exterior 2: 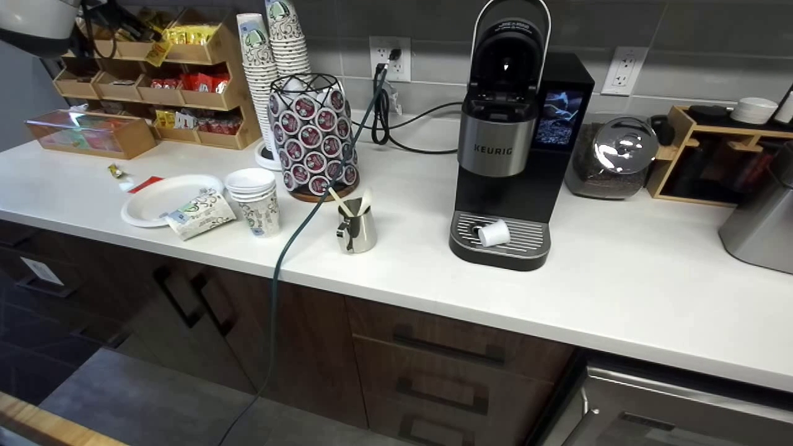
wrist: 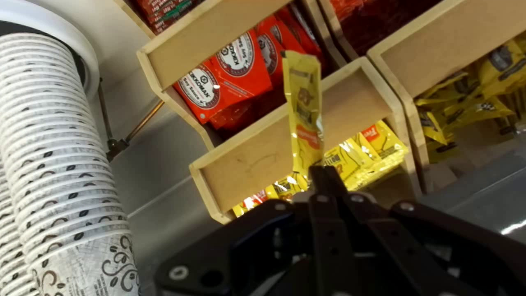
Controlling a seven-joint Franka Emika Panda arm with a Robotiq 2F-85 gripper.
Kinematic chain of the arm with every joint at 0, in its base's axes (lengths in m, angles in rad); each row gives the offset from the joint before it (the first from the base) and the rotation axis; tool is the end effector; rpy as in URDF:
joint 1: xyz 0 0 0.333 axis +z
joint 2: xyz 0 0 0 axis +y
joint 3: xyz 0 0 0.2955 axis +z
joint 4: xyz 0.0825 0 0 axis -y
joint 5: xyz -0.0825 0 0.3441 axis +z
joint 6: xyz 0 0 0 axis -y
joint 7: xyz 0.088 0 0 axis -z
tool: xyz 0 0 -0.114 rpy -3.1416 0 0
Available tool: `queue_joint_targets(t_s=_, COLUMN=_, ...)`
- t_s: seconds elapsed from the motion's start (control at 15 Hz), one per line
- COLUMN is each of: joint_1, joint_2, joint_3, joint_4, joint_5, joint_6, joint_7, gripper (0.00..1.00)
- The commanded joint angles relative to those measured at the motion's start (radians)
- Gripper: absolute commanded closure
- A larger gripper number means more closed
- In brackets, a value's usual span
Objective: Put the sachet on the shelf
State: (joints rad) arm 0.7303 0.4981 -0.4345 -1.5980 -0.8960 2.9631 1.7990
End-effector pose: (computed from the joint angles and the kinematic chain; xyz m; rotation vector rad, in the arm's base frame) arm 0.6152 0.2989 0.4381 -2.4110 0.6590 -1.3386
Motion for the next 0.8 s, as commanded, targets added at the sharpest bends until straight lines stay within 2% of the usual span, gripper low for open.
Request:
queue_joint_targets(t_s=0.0, joint_1=0.048, joint_2=-0.002, joint_3=-0.044, joint_4=0.002, joint_5=-0.015, joint_6=-0.05, joint_7=0.076, gripper=1.0)
queue_joint_targets(t_s=0.27, joint_1=0.18, joint_2=-0.004, joint_3=-0.199, joint_4=-0.003, joint_5=-0.075, joint_6=-0.146, joint_7=0.348, gripper=1.0)
queue_joint_targets(t_s=0.47, joint_1=0.256, joint_2=0.019, joint_3=-0.273, joint_4=0.021, joint_5=-0.094, joint_6=-0.215, joint_7=0.519, gripper=1.0)
queue_joint_targets(t_s=0.73, joint_1=0.325, joint_2=0.094, joint_3=-0.353, joint_4=0.095, joint_5=-0.132, joint_6=-0.273, joint_7=0.687, gripper=1.0)
